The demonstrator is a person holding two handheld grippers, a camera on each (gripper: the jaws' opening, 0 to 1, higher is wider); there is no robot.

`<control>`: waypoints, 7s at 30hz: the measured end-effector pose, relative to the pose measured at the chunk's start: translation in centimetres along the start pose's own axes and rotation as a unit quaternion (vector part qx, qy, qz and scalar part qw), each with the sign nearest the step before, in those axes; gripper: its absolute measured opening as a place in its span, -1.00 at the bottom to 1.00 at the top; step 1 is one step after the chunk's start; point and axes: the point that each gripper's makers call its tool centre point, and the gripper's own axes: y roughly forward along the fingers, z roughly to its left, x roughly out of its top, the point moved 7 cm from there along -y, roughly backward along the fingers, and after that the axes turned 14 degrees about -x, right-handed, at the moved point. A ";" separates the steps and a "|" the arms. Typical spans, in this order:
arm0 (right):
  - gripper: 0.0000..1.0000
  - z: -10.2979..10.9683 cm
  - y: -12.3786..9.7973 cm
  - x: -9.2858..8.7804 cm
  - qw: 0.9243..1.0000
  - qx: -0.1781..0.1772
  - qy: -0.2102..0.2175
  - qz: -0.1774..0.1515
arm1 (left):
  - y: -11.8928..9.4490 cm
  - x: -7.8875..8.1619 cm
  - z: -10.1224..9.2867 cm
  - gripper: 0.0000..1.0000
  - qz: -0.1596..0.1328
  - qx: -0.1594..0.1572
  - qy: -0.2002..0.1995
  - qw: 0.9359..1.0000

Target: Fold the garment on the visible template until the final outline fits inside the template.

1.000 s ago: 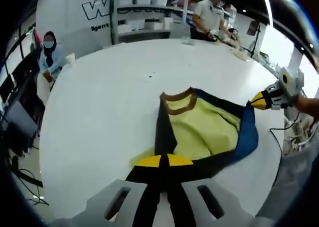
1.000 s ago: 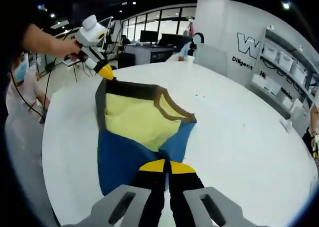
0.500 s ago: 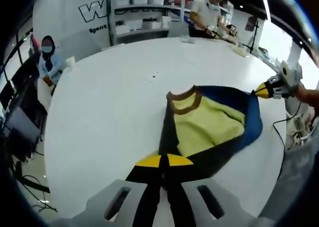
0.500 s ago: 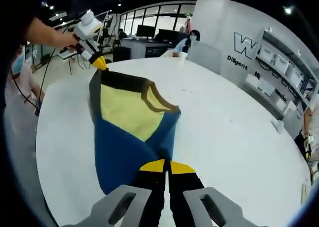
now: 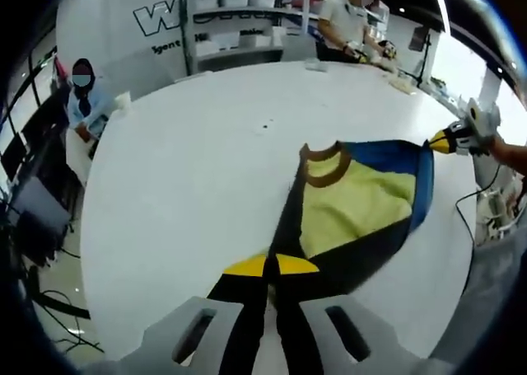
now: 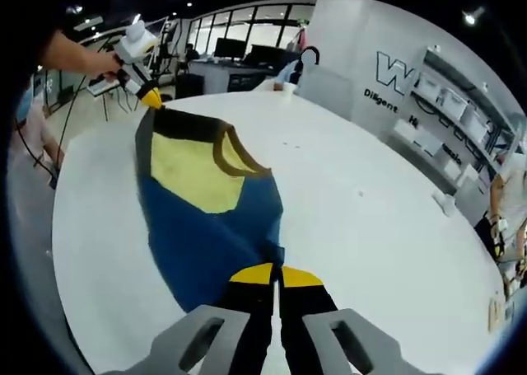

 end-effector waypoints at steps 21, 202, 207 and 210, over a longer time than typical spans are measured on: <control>-1.00 -2.3 0.7 -0.5 1.000 -0.019 -0.014 0.013 | 0.1 0.8 2.8 -0.84 0.040 0.001 0.013 0.999; -1.00 3.7 -0.3 2.3 0.998 -0.047 -0.037 -0.038 | 4.7 0.3 -11.2 -0.82 0.051 -0.192 0.329 0.923; -1.00 0.6 -0.8 1.8 0.996 -0.072 -0.039 -0.031 | 4.2 0.5 -11.2 -0.82 0.039 -0.196 0.319 0.926; -1.00 -1.2 -1.2 1.5 0.995 -0.085 -0.042 -0.026 | 3.8 0.7 -11.1 -0.82 0.031 -0.199 0.308 0.930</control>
